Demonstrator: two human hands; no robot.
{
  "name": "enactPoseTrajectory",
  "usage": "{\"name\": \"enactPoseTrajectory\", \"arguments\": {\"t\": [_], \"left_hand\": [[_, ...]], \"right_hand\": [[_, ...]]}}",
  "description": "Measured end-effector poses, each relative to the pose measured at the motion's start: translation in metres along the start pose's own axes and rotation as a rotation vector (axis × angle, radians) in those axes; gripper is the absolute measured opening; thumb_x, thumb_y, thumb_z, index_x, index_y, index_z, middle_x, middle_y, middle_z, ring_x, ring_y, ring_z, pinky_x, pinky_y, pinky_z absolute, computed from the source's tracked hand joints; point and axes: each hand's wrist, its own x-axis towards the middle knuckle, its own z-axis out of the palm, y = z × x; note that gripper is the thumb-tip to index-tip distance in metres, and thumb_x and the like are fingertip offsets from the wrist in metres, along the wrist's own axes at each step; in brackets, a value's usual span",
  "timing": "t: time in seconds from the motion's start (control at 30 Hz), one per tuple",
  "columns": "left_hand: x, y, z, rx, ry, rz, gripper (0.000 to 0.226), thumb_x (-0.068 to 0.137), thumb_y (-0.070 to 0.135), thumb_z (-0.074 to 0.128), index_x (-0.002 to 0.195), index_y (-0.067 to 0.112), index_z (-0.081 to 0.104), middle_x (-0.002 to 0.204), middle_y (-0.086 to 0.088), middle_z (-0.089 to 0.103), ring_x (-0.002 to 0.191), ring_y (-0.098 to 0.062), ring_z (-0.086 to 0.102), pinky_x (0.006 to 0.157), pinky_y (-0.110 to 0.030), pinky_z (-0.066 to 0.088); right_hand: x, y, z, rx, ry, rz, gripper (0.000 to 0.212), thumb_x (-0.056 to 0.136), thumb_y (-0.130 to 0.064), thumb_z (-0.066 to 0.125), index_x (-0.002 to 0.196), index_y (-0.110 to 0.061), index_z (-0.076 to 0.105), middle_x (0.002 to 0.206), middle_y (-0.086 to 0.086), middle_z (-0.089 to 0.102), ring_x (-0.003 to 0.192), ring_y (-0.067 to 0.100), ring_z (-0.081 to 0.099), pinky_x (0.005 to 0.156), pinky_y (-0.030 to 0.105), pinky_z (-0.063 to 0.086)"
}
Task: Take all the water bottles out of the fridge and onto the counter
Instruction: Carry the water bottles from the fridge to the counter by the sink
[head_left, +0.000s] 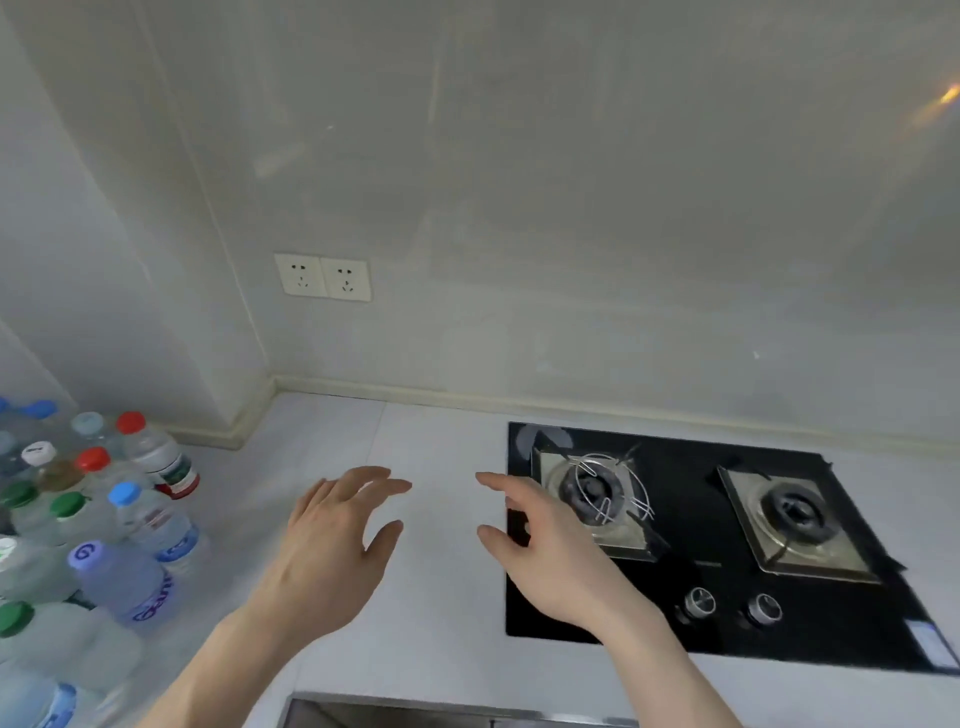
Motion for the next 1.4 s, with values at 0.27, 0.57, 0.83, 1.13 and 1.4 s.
{"name": "enactPoseTrajectory", "arguments": {"t": [0.27, 0.57, 0.83, 1.13, 1.4], "left_hand": [[-0.032, 0.115, 0.048, -0.036, -0.078, 0.194, 0.040, 0.101, 0.032, 0.058, 0.140, 0.042, 0.055, 0.152, 0.018, 0.044, 0.136, -0.012, 0.048, 0.122, -0.029, 0.014], [-0.076, 0.237, 0.108, -0.086, -0.197, 0.475, 0.040, 0.097, 0.030, 0.065, 0.136, 0.040, 0.059, 0.146, 0.019, 0.050, 0.128, -0.014, 0.052, 0.118, -0.041, 0.033], [-0.094, 0.374, 0.153, -0.067, -0.334, 0.831, 0.040, 0.100, 0.037, 0.060, 0.139, 0.043, 0.054, 0.149, 0.023, 0.044, 0.122, -0.007, 0.050, 0.117, -0.034, 0.028], [-0.117, 0.525, 0.212, -0.128, -0.466, 1.203, 0.040, 0.100, 0.041, 0.056, 0.140, 0.044, 0.051, 0.151, 0.023, 0.042, 0.138, -0.008, 0.040, 0.118, -0.031, 0.026], [-0.116, 0.643, 0.259, -0.175, -0.560, 1.383, 0.040, 0.101, 0.037, 0.056, 0.140, 0.042, 0.053, 0.149, 0.022, 0.042, 0.131, 0.001, 0.038, 0.106, -0.016, 0.018]], "right_hand": [[-0.121, 0.069, -0.061, 0.034, 0.153, 0.110, 0.051, 0.102, -0.037, 0.063, 0.149, -0.048, 0.047, 0.150, -0.034, 0.044, 0.139, -0.009, 0.042, 0.120, 0.029, 0.039], [-0.268, 0.138, -0.116, 0.062, 0.383, 0.278, 0.049, 0.101, -0.036, 0.063, 0.147, -0.048, 0.049, 0.143, -0.036, 0.046, 0.132, -0.010, 0.046, 0.114, 0.022, 0.041], [-0.402, 0.178, -0.155, 0.084, 0.701, 0.488, 0.047, 0.102, -0.041, 0.061, 0.147, -0.049, 0.048, 0.146, -0.031, 0.045, 0.134, -0.007, 0.046, 0.115, 0.025, 0.040], [-0.516, 0.210, -0.196, 0.059, 0.990, 0.699, 0.047, 0.102, -0.037, 0.063, 0.146, -0.045, 0.051, 0.144, -0.026, 0.050, 0.133, -0.005, 0.048, 0.116, 0.027, 0.041], [-0.561, 0.254, -0.255, 0.065, 1.140, 0.818, 0.045, 0.102, -0.037, 0.063, 0.144, -0.048, 0.052, 0.139, -0.029, 0.050, 0.131, -0.004, 0.049, 0.114, 0.029, 0.043]]}}
